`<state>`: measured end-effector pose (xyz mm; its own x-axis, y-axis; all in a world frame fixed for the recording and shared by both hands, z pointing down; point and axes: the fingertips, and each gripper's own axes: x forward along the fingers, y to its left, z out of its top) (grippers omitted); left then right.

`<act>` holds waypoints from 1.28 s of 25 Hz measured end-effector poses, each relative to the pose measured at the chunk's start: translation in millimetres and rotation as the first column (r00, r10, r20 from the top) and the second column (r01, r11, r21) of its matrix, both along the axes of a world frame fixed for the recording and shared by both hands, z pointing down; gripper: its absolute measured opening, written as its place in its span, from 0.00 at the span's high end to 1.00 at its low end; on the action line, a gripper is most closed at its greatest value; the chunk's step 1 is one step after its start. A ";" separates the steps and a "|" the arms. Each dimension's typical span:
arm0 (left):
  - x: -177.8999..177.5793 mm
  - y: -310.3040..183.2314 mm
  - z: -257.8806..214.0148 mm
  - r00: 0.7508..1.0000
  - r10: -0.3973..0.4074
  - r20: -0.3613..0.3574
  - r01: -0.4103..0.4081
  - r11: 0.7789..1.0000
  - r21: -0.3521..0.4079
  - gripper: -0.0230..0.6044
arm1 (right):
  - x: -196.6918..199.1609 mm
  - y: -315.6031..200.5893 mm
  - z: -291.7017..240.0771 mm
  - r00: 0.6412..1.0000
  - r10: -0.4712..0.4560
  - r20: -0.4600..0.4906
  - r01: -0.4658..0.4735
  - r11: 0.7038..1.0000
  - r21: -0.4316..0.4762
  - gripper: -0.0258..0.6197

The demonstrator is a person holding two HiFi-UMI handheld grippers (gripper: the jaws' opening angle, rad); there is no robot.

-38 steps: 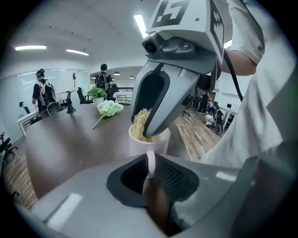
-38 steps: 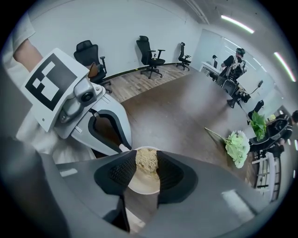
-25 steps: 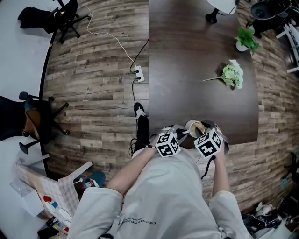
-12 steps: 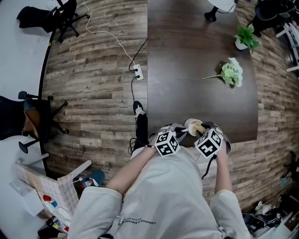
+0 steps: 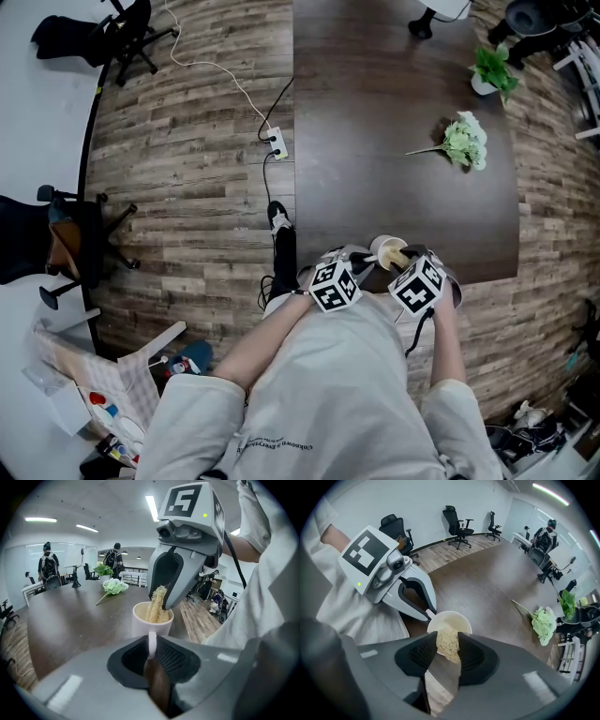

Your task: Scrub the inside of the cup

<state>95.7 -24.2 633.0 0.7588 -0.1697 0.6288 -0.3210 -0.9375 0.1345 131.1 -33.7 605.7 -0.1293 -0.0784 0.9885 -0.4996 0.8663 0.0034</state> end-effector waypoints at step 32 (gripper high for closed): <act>0.3 1.9 0.3 0.999 0.023 0.023 -0.024 0.999 0.030 0.88 | -0.4 -14.8 32.6 0.998 0.034 -0.051 -0.025 0.984 0.178 0.72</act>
